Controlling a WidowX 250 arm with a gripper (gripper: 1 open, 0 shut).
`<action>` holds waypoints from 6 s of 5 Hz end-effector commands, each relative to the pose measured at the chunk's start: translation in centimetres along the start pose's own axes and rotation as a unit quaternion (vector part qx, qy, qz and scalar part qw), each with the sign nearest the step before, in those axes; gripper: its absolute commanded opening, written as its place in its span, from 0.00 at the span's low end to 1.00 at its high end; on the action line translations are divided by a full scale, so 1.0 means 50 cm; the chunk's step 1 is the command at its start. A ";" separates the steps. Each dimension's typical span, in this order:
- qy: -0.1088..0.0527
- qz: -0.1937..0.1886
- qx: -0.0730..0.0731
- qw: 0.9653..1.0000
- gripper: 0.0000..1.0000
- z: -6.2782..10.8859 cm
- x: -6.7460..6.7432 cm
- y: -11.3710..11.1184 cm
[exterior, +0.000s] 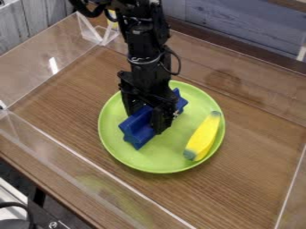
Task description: Remove the blue object from inside the green plate and put it on the table
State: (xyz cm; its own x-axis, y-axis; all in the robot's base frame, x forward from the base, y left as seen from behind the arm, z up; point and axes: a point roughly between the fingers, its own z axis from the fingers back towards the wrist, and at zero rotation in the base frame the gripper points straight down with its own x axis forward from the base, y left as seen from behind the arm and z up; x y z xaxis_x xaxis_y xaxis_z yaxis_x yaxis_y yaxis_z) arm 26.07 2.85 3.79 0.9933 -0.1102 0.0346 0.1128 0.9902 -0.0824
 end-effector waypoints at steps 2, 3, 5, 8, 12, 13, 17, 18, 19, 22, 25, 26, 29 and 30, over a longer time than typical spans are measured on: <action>-0.018 0.007 0.002 1.000 0.00 0.012 0.013 0.003; -0.017 0.009 0.001 1.000 0.00 0.010 0.014 0.002; -0.017 0.014 -0.001 1.000 0.00 0.007 0.016 0.000; -0.016 0.021 -0.004 1.000 0.00 0.003 0.018 -0.003; -0.015 0.029 -0.008 0.999 0.00 -0.001 0.021 -0.007; -0.015 0.032 -0.009 0.999 0.00 -0.002 0.021 -0.008; -0.014 0.040 -0.013 0.999 0.00 -0.004 0.024 -0.014; -0.013 0.043 -0.014 0.999 0.00 -0.005 0.024 -0.015; -0.013 0.045 -0.015 0.999 0.00 -0.007 0.025 -0.016; -0.011 0.053 -0.017 0.998 0.00 -0.015 0.027 -0.019; -0.009 0.061 -0.019 0.998 0.00 -0.020 0.029 -0.023; -0.009 0.063 -0.021 0.998 0.00 -0.020 0.030 -0.025; -0.007 0.071 -0.024 0.997 0.00 -0.021 0.031 -0.030; -0.007 0.073 -0.025 0.997 0.00 -0.022 0.032 -0.032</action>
State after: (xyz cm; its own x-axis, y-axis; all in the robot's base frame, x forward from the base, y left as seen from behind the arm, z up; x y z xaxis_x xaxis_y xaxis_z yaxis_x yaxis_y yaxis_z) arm 27.26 1.28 2.98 0.9991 0.0345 0.0238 -0.0308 0.9898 -0.1391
